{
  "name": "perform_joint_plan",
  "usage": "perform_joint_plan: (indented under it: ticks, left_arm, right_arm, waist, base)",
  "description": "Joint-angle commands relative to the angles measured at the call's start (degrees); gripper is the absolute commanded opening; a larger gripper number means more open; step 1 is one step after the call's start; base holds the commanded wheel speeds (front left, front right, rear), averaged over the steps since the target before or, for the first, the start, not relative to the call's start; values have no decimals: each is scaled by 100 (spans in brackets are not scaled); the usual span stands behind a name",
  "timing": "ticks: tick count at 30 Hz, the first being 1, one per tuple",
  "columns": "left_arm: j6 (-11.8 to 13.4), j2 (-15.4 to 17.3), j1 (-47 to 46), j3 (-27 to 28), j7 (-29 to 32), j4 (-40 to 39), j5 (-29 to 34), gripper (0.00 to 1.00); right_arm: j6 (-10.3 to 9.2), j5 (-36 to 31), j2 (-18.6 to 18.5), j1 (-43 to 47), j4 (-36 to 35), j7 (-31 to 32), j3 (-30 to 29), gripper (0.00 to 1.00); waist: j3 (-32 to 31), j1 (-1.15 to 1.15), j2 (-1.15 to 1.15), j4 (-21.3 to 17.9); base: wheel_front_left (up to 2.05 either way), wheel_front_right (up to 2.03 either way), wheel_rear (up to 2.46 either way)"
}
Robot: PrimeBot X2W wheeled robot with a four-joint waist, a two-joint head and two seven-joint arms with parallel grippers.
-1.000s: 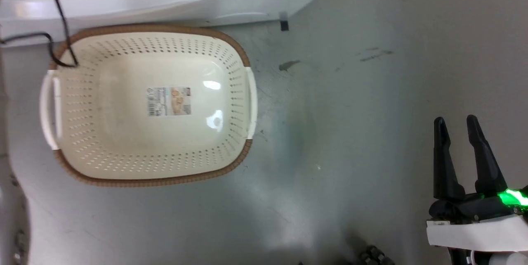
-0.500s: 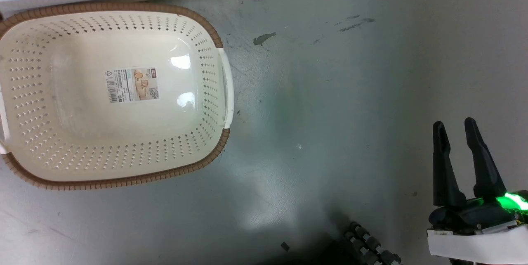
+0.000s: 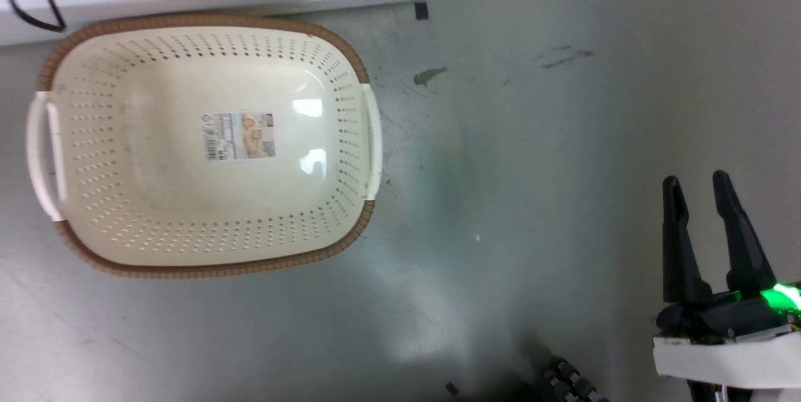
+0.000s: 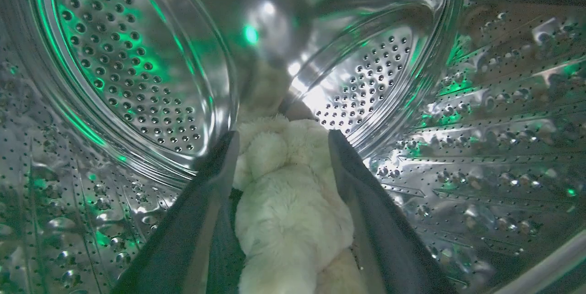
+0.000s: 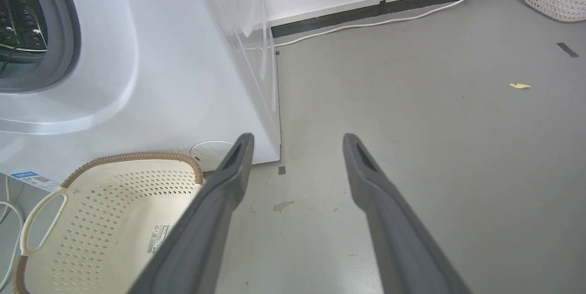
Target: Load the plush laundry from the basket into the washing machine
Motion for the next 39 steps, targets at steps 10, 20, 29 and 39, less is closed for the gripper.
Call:
perform_joint_plan:
  ticks: [10, 20, 29, 39]
  left_arm:
    - [-24, -652, 598, -389, -227, 172, -397, 100]
    - [-13, -1092, 1656, -236, -256, -179, -600, 100]
    - [48, -1478, 2915, 40, -257, -618, -721, 100]
    - [167, -1725, 4390, 158, -257, -934, -677, 100]
  right_arm:
    - [-4, -245, -3, -357, 330, -25, -163, 100]
    - [-4, -428, -3, -510, 670, -25, -268, 100]
    - [-4, -530, -3, -448, 1068, -25, -241, 100]
    - [-4, -762, -3, -52, 1421, -25, -294, 100]
  waist:
    - [-775, 0, 0, 490]
    - [-1585, 0, 0, 776]
    - [-2443, 0, 0, 1065]
    - [-3502, 0, 0, 1386]
  base:
    - [0, 0, 0]
    - [0, 0, 0]
    - [0, 0, 0]
    - [0, 0, 0]
